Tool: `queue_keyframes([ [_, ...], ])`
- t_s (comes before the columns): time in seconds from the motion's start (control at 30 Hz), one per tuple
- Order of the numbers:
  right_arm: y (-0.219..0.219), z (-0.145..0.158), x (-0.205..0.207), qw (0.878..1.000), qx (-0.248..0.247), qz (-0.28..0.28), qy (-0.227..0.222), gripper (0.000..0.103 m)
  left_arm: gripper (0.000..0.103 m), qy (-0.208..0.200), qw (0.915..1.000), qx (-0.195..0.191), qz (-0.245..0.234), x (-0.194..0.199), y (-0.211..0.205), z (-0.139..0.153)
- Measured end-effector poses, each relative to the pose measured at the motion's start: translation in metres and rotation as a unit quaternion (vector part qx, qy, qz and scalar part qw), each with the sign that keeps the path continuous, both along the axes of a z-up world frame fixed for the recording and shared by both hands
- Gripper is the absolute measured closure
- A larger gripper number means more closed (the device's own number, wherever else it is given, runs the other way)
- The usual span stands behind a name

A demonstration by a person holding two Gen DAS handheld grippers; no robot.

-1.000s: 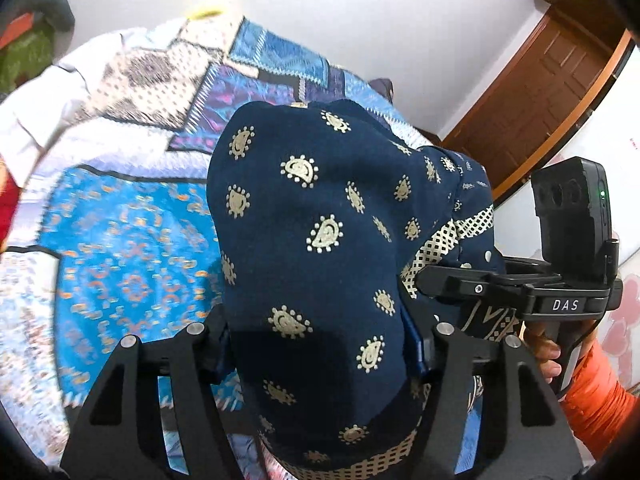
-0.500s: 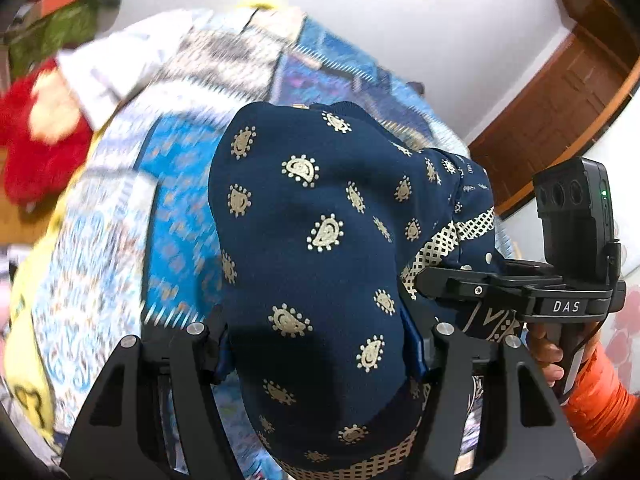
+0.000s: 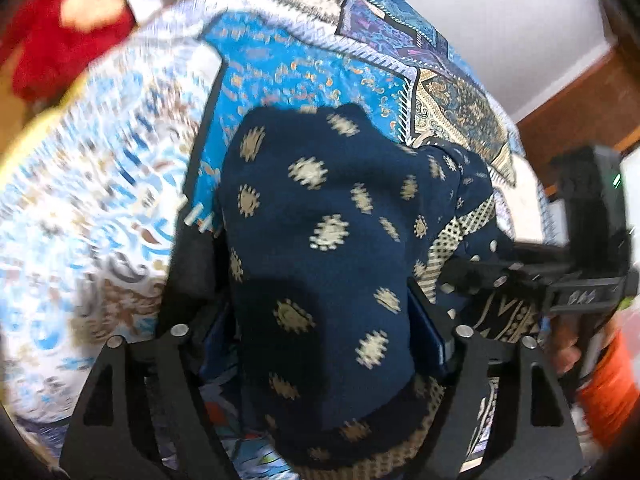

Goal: Fold large clothes

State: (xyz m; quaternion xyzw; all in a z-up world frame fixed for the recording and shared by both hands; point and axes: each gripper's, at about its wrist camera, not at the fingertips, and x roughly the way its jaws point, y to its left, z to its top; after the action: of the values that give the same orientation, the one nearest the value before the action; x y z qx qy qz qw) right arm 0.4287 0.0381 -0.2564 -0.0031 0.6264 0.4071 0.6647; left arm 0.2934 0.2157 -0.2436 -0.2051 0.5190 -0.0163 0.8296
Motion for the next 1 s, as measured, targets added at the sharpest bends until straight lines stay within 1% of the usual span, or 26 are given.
queue_keyframes([
  [0.03, -0.003, 0.005, 0.000, 1.000, -0.003, 0.001, -0.008, 0.052, 0.024, -0.006, 0.9996, 0.029, -0.001, -0.001, -0.003, 0.007],
  [0.07, -0.008, 0.016, -0.001, 1.000, -0.009, 0.001, -0.027, 0.052, 0.024, -0.013, 0.9983, 0.057, -0.003, -0.005, -0.004, 0.015],
  [0.13, -0.015, 0.035, -0.009, 0.998, -0.015, 0.000, -0.063, 0.051, 0.023, -0.037, 0.9928, 0.114, -0.012, -0.013, -0.013, 0.035],
  [0.17, -0.017, 0.047, -0.011, 0.997, -0.013, -0.001, -0.080, 0.051, 0.022, -0.044, 0.9913, 0.123, -0.015, -0.016, -0.015, 0.039],
  [0.2, -0.020, 0.057, -0.015, 0.995, -0.008, -0.001, -0.095, 0.049, 0.019, -0.052, 0.9902, 0.128, -0.019, -0.021, -0.019, 0.046],
  [0.27, -0.020, 0.070, -0.025, 0.993, -0.003, 0.011, -0.115, 0.034, 0.012, -0.060, 0.9901, 0.125, -0.026, -0.026, -0.026, 0.047],
  [0.3, -0.020, 0.074, -0.032, 0.992, -0.004, 0.019, -0.127, 0.022, 0.008, -0.060, 0.9901, 0.124, -0.029, -0.028, -0.031, 0.045],
  [0.33, -0.017, 0.075, -0.043, 0.989, -0.001, 0.033, -0.145, 0.020, 0.007, -0.056, 0.9898, 0.126, -0.034, -0.031, -0.037, 0.040],
  [0.37, -0.015, 0.074, -0.050, 0.987, -0.002, 0.046, -0.155, 0.020, 0.007, -0.047, 0.9887, 0.137, -0.041, -0.036, -0.043, 0.033],
  [0.4, -0.011, 0.068, -0.058, 0.984, -0.015, 0.065, -0.164, 0.020, 0.006, -0.035, 0.9870, 0.150, -0.047, -0.037, -0.049, 0.025],
  [0.43, -0.012, 0.063, -0.061, 0.983, -0.029, 0.077, -0.166, 0.020, 0.005, -0.022, 0.9844, 0.166, -0.053, -0.046, -0.052, 0.015],
  [0.47, -0.011, 0.054, -0.066, 0.980, -0.052, 0.091, -0.170, 0.020, 0.005, -0.020, 0.9839, 0.170, -0.051, -0.051, -0.052, 0.009],
  [0.5, -0.012, 0.046, -0.068, 0.977, -0.074, 0.098, -0.175, 0.020, 0.004, -0.019, 0.9844, 0.168, -0.048, -0.056, -0.052, 0.008],
  [0.53, -0.015, 0.039, -0.069, 0.974, -0.090, 0.102, -0.179, 0.020, 0.002, -0.019, 0.9864, 0.158, -0.040, -0.063, -0.048, 0.006],
  [0.57, -0.022, 0.036, -0.068, 0.974, -0.096, 0.104, -0.178, 0.020, 0.002, -0.019, 0.9877, 0.151, -0.034, -0.067, -0.045, 0.006],
  [0.63, -0.041, 0.033, -0.062, 0.979, -0.085, 0.095, -0.157, 0.020, 0.002, -0.019, 0.9896, 0.140, -0.025, -0.075, -0.038, 0.008],
  [0.67, -0.052, 0.034, -0.057, 0.983, -0.076, 0.082, -0.144, 0.020, 0.002, -0.017, 0.9900, 0.138, -0.021, -0.079, -0.035, 0.011],
  [0.7, -0.063, 0.038, -0.051, 0.985, -0.077, 0.066, -0.142, 0.020, 0.002, -0.016, 0.9899, 0.139, -0.019, -0.080, -0.034, 0.014],
  [0.77, -0.077, 0.045, -0.045, 0.981, -0.093, 0.048, -0.163, 0.020, 0.002, -0.016, 0.9882, 0.152, -0.013, -0.086, -0.030, 0.023],
  [0.8, -0.083, 0.048, -0.042, 0.979, -0.099, 0.040, -0.173, 0.020, 0.002, -0.018, 0.9859, 0.166, -0.003, -0.088, -0.028, 0.030],
  [0.87, -0.098, 0.061, -0.037, 0.975, -0.106, 0.017, -0.193, 0.020, 0.002, -0.026, 0.9826, 0.183, 0.014, -0.088, -0.024, 0.044],
  [0.9, -0.105, 0.070, -0.035, 0.975, -0.097, 0.005, -0.199, 0.020, 0.002, -0.033, 0.9818, 0.186, 0.022, -0.088, -0.022, 0.051],
  [0.93, -0.108, 0.078, -0.035, 0.975, -0.087, -0.003, -0.202, 0.020, 0.002, -0.047, 0.9808, 0.186, 0.035, -0.089, -0.020, 0.064],
  [1.0, -0.116, 0.101, -0.038, 0.975, -0.054, -0.026, -0.216, 0.020, 0.002, -0.070, 0.9786, 0.187, 0.048, -0.093, -0.019, 0.085],
])
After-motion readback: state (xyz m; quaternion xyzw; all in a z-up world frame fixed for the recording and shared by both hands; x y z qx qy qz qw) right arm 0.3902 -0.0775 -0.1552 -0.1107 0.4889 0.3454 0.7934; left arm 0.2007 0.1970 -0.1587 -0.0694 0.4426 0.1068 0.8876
